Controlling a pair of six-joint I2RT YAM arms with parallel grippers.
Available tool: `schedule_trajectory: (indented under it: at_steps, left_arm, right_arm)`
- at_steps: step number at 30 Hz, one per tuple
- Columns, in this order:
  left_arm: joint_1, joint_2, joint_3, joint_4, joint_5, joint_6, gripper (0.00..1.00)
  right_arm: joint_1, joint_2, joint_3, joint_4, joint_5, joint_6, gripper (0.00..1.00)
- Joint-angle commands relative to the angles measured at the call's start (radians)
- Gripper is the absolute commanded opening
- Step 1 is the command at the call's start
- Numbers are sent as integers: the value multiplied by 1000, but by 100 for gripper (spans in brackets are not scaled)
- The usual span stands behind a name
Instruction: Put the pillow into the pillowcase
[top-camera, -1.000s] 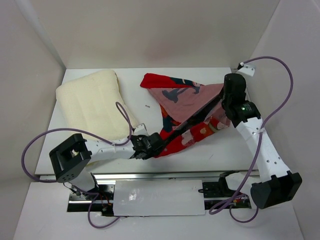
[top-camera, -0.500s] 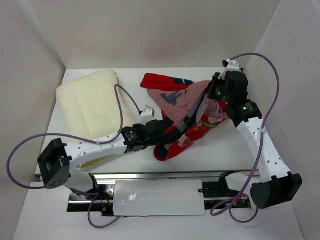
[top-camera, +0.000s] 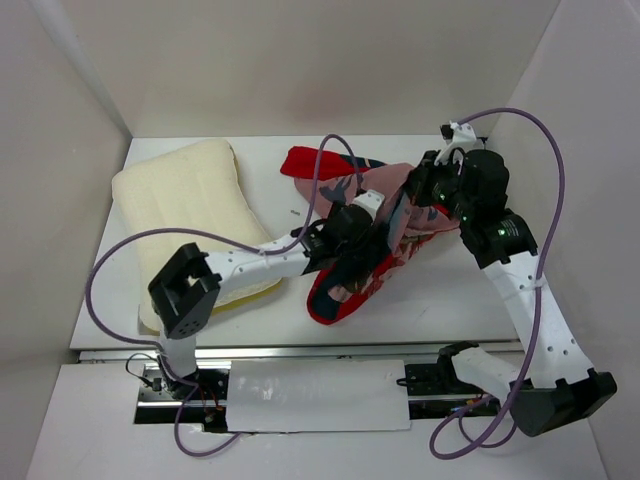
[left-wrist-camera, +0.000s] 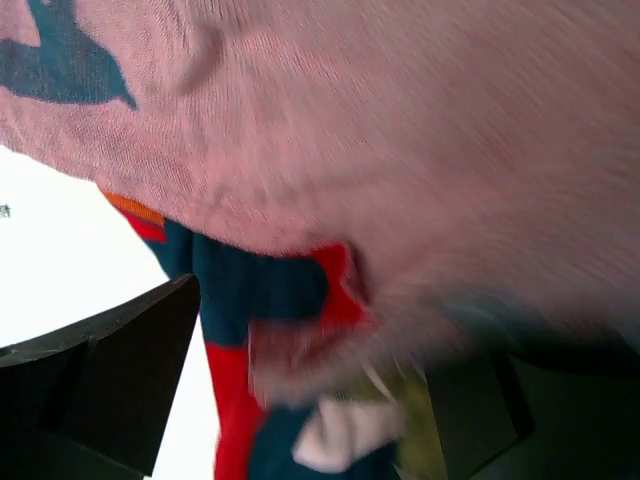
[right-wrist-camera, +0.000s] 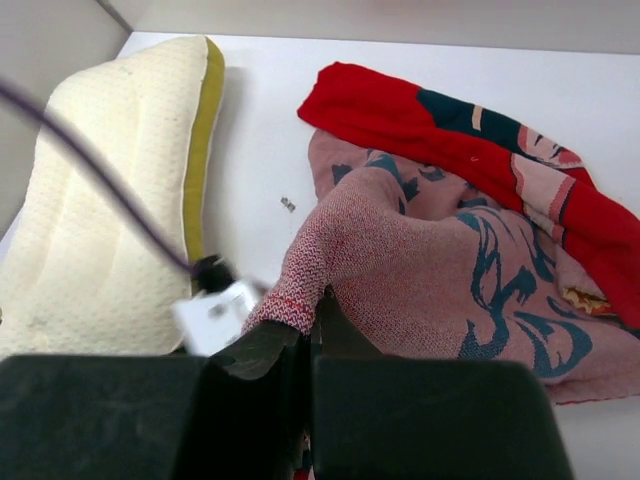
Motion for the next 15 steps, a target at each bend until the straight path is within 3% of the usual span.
schedule_trajectory:
  at_steps: [1, 2, 3, 7, 11, 15]
  left_arm:
    - [74, 76, 116, -67, -26, 11, 100]
    - [94, 94, 173, -81, -26, -8, 100]
    - [114, 111, 202, -96, -26, -28, 84]
    - [232, 165, 360, -260, -26, -131, 0]
    - [307, 75, 312, -276, -42, -99, 2]
    - [392, 53, 327, -266, -20, -50, 19]
  right_arm:
    - [16, -46, 68, 11, -25, -15, 0]
    - [16, -55, 68, -9, -25, -15, 0]
    - [16, -56, 68, -20, -25, -15, 0]
    - [16, -46, 90, -103, 63, -15, 0]
    - [25, -25, 79, -158, 228, -15, 0]
    - [46, 0, 47, -140, 108, -56, 1]
